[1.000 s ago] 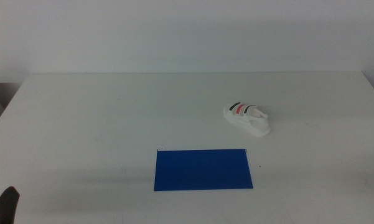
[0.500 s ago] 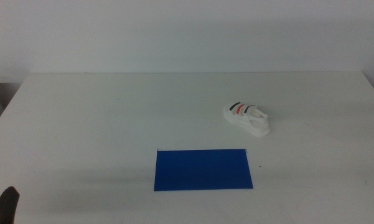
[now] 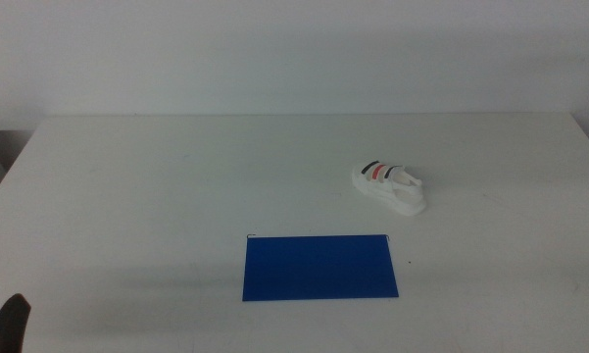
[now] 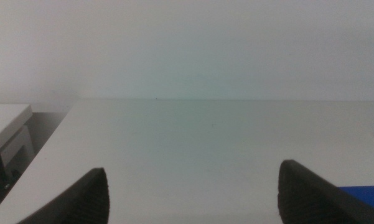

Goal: Use one arm to grab the shoe from the table and place it on the mat.

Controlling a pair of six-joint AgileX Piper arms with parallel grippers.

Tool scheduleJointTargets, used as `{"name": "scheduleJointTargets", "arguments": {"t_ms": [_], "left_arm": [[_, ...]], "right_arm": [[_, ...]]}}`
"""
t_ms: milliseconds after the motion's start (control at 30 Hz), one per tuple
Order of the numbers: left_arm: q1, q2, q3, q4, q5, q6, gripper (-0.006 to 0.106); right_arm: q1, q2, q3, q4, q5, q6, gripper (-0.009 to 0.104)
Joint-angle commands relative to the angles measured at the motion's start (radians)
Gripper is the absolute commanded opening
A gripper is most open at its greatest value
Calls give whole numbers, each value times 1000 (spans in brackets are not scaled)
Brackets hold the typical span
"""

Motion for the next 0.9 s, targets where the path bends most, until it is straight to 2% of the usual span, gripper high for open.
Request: {"name": "scheduleJointTargets", "arguments": {"t_ms": [0,133,400,633,867], "left_arm": [[0,-14,9,1,-75,-6,92],[0,-14,9,1,-75,-6,92],[0,-14,9,1,-75,-5,92],[0,-14,9,1,-75,-5,92],[0,-14,9,1,-75,-5,92]], "right_arm": [[23,86,-127,65,10,-118,92],[70,241,-283,132,101,-228,92],[178,537,-593,123,340,-376,92],[220,735,-774,173,336,-376,92],[240,864,-830,167,327,-388,92]]}}
